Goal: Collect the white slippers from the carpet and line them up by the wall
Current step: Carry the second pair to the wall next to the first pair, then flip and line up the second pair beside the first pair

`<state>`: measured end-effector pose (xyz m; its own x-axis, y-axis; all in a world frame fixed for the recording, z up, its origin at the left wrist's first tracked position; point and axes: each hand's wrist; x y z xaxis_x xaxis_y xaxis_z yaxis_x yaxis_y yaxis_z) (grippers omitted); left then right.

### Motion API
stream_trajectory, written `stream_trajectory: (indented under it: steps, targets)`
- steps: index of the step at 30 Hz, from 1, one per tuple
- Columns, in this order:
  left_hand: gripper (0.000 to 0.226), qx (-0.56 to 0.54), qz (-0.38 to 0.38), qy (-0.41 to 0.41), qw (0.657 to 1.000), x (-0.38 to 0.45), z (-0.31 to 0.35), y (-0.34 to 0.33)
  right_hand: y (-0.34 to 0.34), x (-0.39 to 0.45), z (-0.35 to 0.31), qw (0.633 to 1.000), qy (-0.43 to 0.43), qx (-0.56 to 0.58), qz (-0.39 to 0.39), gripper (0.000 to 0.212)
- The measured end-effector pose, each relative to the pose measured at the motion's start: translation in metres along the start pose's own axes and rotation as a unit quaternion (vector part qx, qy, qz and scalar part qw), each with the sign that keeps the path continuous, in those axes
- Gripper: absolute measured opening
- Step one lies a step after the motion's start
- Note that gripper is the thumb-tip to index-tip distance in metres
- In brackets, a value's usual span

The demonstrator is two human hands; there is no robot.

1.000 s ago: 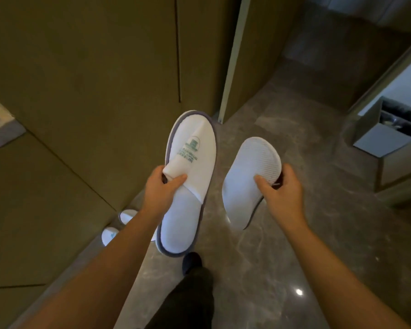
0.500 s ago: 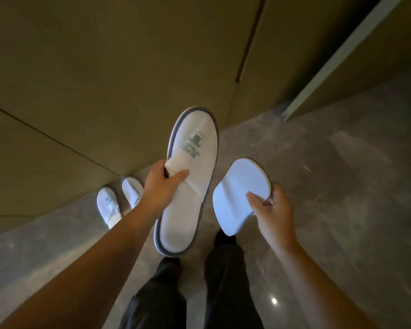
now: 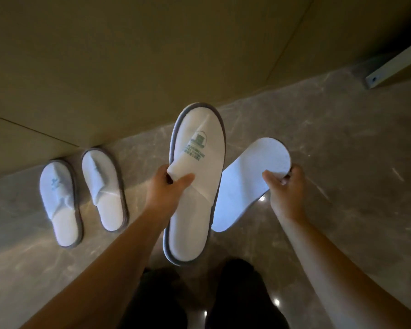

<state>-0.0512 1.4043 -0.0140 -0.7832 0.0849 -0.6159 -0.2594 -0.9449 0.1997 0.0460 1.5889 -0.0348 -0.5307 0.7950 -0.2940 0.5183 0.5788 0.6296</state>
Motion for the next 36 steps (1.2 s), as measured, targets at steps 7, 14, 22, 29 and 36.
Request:
stream_trajectory:
  steps: [7,14,22,29,36]
  targets:
    - [0.032,0.023,-0.065,-0.066,0.995,0.137,-0.064,-0.072,-0.081,0.118,0.076,0.998,-0.001,0.036,0.055,0.044]
    - [0.039,-0.017,-0.12,-0.1,0.988,0.186,-0.057,-0.108,-0.105,0.15,0.083,0.995,-0.035,0.096,0.01,0.059]
    - [0.043,-0.087,-0.147,-0.043,0.984,0.172,-0.067,-0.082,-0.147,0.084,0.05,0.955,-0.098,0.195,-0.198,0.043]
    - [0.044,-0.027,-0.069,-0.043,0.996,0.165,-0.105,0.016,-0.197,0.057,0.036,0.966,-0.041,0.071,-0.245,0.032]
    - [0.056,0.135,0.064,-0.081,0.985,0.155,-0.146,0.099,-0.271,0.029,0.031,0.949,-0.012,-0.014,-0.314,0.044]
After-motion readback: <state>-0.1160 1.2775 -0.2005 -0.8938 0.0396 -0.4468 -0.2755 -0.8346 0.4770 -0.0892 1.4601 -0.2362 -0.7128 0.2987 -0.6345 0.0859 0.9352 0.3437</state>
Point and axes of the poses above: each hand's wrist, its own x-axis towards the middle knuckle, its own y-axis out of the back of the hand, z = x × y, and after that the axes turned 12 degrees about -x, right-handed
